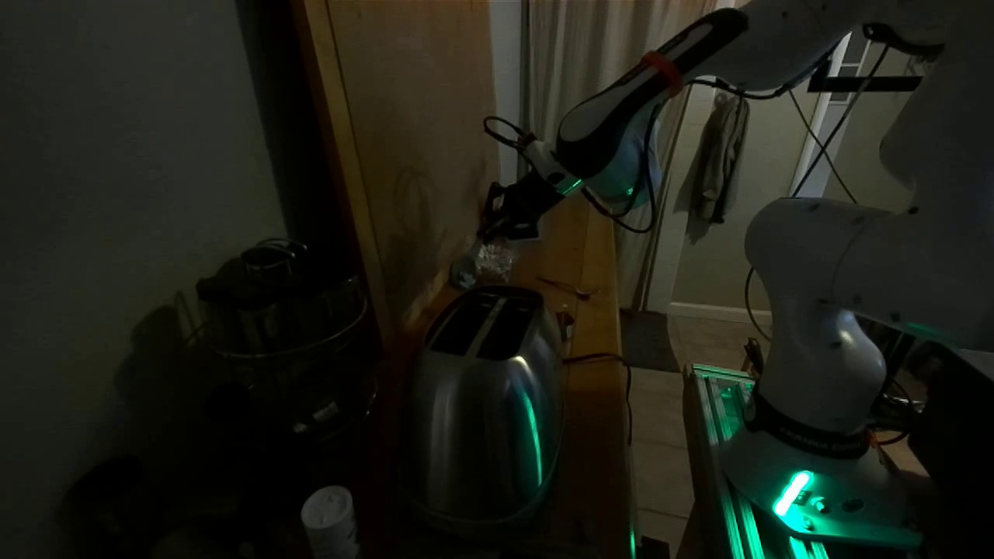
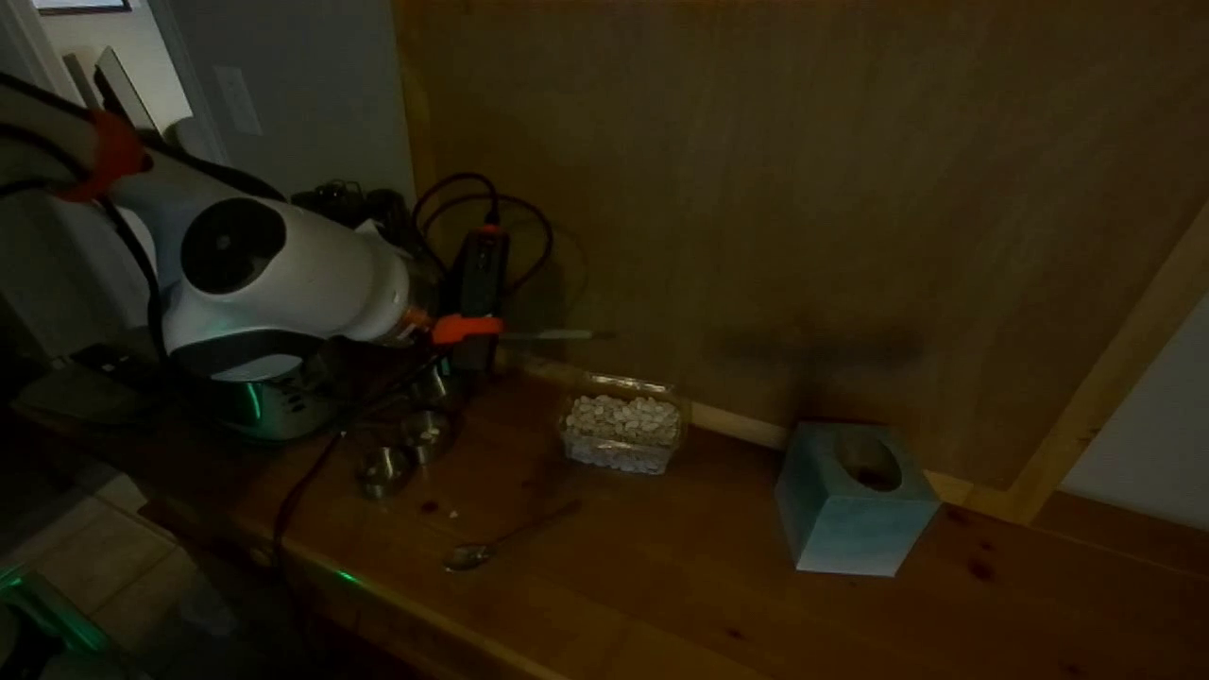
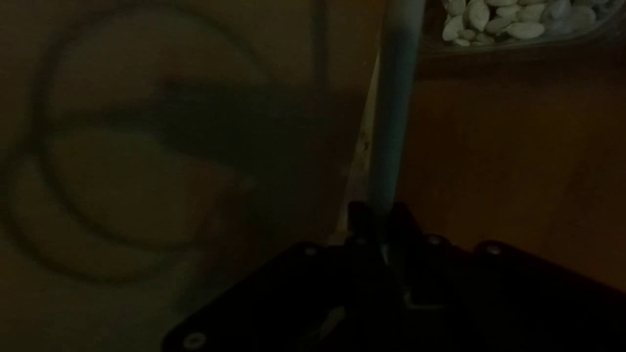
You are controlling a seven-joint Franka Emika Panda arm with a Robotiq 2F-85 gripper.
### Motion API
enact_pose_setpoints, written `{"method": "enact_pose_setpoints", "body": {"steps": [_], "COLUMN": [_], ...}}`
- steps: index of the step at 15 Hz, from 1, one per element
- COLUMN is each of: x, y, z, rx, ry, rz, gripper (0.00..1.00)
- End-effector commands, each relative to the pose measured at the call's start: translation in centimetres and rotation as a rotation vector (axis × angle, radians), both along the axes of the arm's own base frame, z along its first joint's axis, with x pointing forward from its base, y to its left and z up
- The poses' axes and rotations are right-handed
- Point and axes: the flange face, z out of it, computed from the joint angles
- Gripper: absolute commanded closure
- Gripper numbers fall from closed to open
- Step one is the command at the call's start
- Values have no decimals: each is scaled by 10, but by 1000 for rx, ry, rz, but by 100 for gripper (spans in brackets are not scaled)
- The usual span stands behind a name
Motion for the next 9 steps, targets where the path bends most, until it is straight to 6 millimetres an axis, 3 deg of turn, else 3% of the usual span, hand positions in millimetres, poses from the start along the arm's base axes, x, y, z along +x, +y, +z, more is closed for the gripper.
{"method": "enact_pose_setpoints", "body": {"steps": [1, 9], "x": [1, 2], "y": [-2, -6], "z": [0, -15], "rx": [-38, -46], "ry": [-54, -40], "rz": [42, 67], "gripper": [96, 96]}}
